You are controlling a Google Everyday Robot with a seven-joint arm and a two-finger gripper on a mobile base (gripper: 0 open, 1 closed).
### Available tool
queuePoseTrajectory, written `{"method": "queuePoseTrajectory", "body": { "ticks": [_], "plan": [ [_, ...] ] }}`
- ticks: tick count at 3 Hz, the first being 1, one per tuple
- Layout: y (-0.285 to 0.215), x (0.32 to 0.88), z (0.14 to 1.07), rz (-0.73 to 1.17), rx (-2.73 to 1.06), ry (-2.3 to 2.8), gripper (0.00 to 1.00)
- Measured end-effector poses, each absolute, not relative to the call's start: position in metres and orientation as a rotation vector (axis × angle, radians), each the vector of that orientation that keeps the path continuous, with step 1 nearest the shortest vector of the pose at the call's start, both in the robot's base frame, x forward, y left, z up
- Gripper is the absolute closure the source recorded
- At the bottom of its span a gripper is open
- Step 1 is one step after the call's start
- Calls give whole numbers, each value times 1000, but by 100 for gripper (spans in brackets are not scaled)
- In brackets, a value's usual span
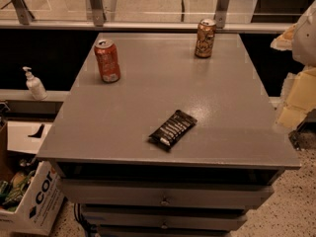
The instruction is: Knock coke can over
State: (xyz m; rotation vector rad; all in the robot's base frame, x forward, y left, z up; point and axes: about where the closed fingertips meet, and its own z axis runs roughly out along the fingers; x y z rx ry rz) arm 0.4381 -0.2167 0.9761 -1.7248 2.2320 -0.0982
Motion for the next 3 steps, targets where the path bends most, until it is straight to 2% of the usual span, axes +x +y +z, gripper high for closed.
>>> {"method": "queuePoseTrajectory", "body": {
  "ticks": [3],
  "plan": [
    [-190, 456, 951, -9, -1667, 2183, 0]
  ]
}}
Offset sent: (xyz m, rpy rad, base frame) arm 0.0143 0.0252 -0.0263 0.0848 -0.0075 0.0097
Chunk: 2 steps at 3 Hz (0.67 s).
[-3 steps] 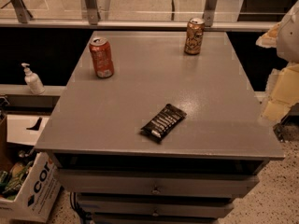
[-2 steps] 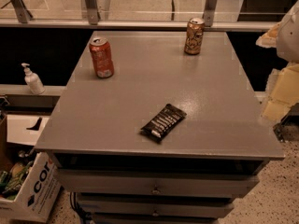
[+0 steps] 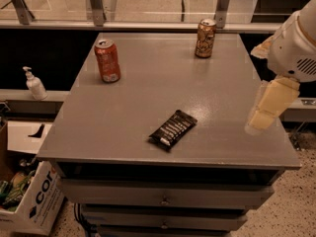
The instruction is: Knock coke can over
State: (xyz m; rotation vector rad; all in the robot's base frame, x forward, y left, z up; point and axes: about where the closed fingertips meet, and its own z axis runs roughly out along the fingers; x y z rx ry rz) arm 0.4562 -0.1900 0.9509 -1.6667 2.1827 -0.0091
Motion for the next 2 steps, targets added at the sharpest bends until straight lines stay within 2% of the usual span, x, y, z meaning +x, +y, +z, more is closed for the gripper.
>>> {"method": "queuePoseTrajectory", "body": {
  "ticks": [2],
  "plan": [
    [-138, 503, 905, 220, -1572, 2056, 0]
  ]
}}
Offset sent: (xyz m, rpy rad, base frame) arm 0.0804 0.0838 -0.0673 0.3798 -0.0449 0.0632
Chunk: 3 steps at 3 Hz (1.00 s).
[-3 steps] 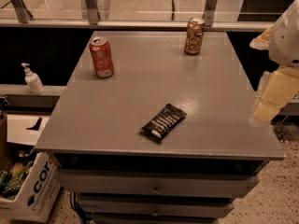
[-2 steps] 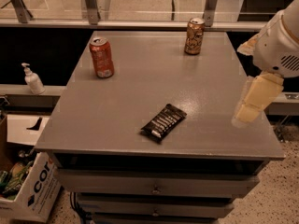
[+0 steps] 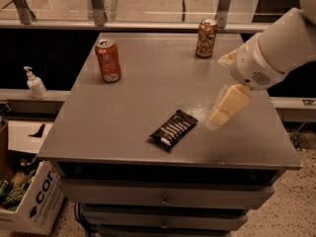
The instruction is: Knock coke can over
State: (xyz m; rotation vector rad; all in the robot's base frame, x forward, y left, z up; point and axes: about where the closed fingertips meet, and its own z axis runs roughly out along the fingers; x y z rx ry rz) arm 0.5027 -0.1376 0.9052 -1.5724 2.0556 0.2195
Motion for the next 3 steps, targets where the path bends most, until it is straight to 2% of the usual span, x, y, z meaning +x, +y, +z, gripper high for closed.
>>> {"method": "queuePoseTrajectory", "body": {
  "ticks": [2, 3],
  "plan": [
    [-66, 537, 893, 495, -1464, 1829, 0],
    [-66, 537, 893, 495, -1464, 1829, 0]
  ]
}}
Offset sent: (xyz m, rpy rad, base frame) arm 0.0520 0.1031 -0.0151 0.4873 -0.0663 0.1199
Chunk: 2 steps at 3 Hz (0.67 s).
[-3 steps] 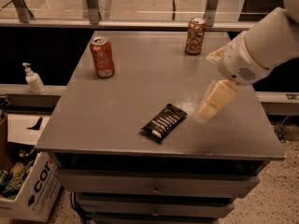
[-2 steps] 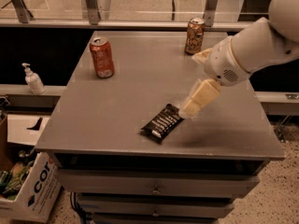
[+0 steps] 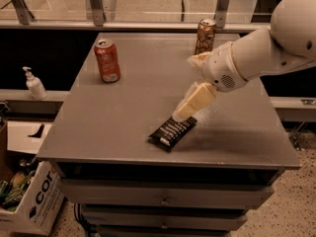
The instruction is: Knock coke can over
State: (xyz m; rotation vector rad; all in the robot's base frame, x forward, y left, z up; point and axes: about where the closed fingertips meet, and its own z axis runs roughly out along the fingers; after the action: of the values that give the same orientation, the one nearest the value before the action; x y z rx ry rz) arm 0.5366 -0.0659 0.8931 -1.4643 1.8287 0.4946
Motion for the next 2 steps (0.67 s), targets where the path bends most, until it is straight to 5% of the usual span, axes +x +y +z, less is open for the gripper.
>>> {"method": "queuePoseTrajectory", "body": {
  "ticks": [2],
  "plan": [
    [-36, 578, 881, 652, -1316, 1678, 0]
  ]
}}
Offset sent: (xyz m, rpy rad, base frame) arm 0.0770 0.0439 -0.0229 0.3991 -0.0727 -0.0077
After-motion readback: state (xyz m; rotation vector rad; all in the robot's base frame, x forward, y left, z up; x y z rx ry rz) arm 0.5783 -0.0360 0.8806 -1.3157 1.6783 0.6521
